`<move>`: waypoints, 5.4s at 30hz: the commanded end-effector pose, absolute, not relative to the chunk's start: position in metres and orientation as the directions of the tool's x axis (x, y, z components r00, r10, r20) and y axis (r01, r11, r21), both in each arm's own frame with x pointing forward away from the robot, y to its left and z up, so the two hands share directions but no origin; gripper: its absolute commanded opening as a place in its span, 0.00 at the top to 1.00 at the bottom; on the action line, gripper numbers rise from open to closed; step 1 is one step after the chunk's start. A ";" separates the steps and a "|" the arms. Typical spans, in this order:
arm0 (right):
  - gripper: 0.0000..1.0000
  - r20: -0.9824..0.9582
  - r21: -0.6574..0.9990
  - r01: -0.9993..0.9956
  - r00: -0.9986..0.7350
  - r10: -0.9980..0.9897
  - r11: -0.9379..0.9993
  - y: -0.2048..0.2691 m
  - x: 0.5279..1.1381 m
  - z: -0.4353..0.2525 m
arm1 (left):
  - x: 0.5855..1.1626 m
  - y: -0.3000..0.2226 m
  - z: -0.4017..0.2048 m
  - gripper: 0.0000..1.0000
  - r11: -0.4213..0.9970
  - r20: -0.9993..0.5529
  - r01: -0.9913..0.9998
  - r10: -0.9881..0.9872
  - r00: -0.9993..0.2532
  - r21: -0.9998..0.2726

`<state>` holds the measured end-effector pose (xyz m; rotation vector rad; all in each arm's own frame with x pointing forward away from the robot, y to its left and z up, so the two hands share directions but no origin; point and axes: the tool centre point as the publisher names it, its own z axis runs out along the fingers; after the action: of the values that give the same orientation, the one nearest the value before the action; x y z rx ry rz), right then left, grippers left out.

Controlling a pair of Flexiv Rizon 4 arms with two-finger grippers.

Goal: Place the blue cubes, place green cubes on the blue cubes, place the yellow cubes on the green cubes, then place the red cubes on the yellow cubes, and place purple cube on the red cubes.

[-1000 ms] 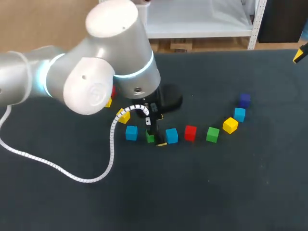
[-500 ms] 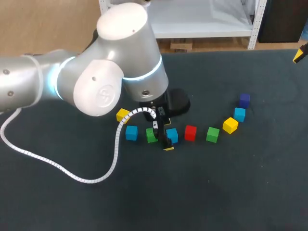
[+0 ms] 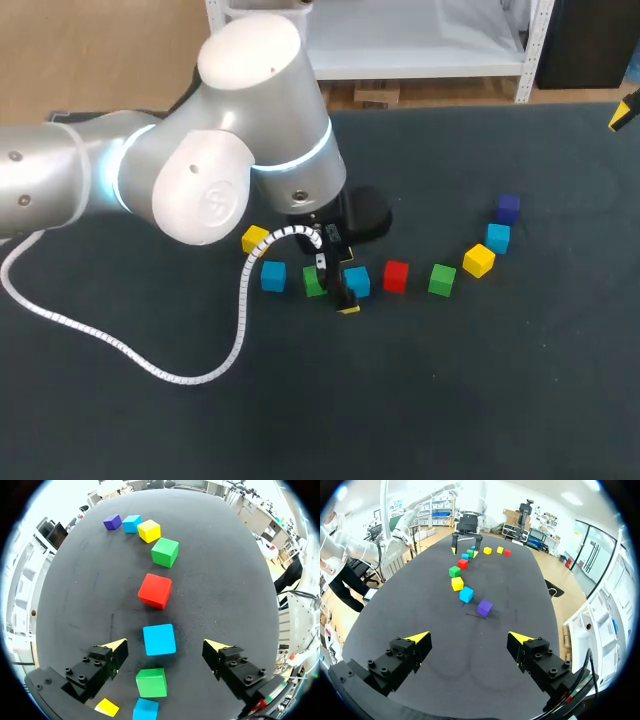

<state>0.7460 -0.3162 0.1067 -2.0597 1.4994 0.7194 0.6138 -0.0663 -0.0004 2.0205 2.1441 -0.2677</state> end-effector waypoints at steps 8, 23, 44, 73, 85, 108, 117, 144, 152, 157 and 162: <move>0.00 -0.666 -0.081 -0.957 0.258 -0.699 -0.277 -0.316 0.746 0.107 | 0.619 -0.070 -0.005 0.51 0.053 -0.253 0.999 0.966 -0.053 -0.010; 0.00 -0.666 -0.081 -0.957 0.258 -0.699 -0.277 -0.316 0.746 0.107 | 0.622 -0.062 0.001 1.00 0.072 -0.241 0.997 0.968 -0.070 0.003; 0.00 -0.666 -0.081 -0.957 0.258 -0.699 -0.277 -0.316 0.746 0.107 | 0.673 -0.074 0.019 1.00 -0.108 -0.229 0.988 0.965 0.130 0.107; 0.00 -0.666 -0.081 -0.957 0.258 -0.699 -0.277 -0.316 0.746 0.107 | 0.700 -0.072 0.001 1.00 -0.079 -0.256 0.991 0.961 0.105 0.108; 0.00 -0.666 -0.081 -0.957 0.258 -0.699 -0.277 -0.316 0.746 0.107 | 0.701 -0.070 0.000 1.00 -0.081 -0.248 0.991 0.963 0.105 0.105; 0.00 -0.666 -0.081 -0.957 0.258 -0.699 -0.277 -0.316 0.746 0.107 | 0.705 -0.071 0.000 0.91 -0.090 -0.248 0.991 0.962 0.113 0.103; 0.00 -0.666 -0.081 -0.957 0.258 -0.699 -0.277 -0.316 0.746 0.107 | 0.704 -0.072 -0.001 0.73 -0.095 -0.249 0.991 0.961 0.117 0.098; 0.00 -0.666 -0.081 -0.957 0.258 -0.699 -0.277 -0.316 0.746 0.107 | 0.716 -0.077 -0.008 0.59 -0.084 -0.245 0.992 0.964 0.104 0.091; 0.00 -0.666 -0.081 -0.957 0.258 -0.699 -0.277 -0.316 0.746 0.107 | 0.719 -0.075 -0.007 0.57 -0.083 -0.242 0.992 0.965 0.103 0.093; 0.00 -0.666 -0.081 -0.957 0.258 -0.699 -0.277 -0.316 0.746 0.107 | 0.717 -0.071 -0.007 0.64 -0.075 -0.242 0.993 0.966 0.096 0.092; 0.00 -0.666 -0.081 -0.957 0.258 -0.699 -0.277 -0.316 0.746 0.107 | 0.713 -0.067 -0.007 0.68 -0.064 -0.239 0.994 0.967 0.084 0.087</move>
<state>0.7460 -0.3162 0.1067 -2.0597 1.4994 0.7194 0.7150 -0.0697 -0.0078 2.1334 1.9766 -0.1729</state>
